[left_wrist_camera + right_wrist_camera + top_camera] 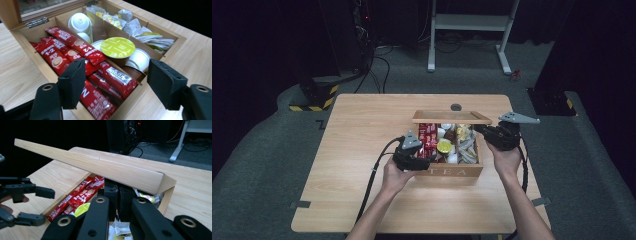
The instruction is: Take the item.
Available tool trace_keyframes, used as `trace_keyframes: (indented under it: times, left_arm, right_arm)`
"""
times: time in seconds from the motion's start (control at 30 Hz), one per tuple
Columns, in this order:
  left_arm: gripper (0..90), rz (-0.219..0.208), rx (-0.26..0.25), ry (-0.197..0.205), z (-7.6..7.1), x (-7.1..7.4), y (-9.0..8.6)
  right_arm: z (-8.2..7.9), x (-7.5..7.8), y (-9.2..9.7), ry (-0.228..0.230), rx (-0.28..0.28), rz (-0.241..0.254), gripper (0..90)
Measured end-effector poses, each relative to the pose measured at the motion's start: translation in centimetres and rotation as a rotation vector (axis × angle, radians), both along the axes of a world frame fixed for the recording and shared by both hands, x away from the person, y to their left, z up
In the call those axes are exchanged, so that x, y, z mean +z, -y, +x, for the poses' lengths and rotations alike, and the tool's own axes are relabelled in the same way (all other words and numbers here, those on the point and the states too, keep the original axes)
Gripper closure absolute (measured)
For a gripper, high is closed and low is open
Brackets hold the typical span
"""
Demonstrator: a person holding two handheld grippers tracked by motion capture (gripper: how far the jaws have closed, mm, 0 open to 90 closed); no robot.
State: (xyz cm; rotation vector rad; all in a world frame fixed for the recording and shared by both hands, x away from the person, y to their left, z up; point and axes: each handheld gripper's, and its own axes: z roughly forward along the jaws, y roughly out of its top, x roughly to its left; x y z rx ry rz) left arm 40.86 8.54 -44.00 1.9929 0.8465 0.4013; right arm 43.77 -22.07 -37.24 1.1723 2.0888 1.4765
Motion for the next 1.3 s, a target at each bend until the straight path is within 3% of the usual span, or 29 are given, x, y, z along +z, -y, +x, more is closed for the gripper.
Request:
trace_keyframes:
  times: [0.1,0.37,0.47,0.8,1.3]
  left_arm:
    - [34.6,0.01,-0.013,-0.007,0.3,-0.1,0.7]
    - [32.7,0.021,-0.006,-0.019,1.4,0.1,1.8]
    - [31.7,0.004,-0.002,-0.055,2.1,0.1,2.4]
    - [31.3,0.01,0.0,-0.05,3.1,0.4,3.8]
    - [29.7,0.111,0.006,-0.025,4.4,-0.3,5.8]
  right_arm:
    - [0.1,0.1,0.1,0.001,-0.002,0.006,87.2]
    - [0.4,0.5,0.3,0.0,-0.007,0.01,87.3]
    - [0.4,0.5,0.3,-0.005,-0.005,0.008,87.9]
    - [0.7,1.0,0.2,-0.012,-0.012,-0.003,87.9]
    - [0.8,1.1,0.1,-0.004,-0.02,0.003,87.5]
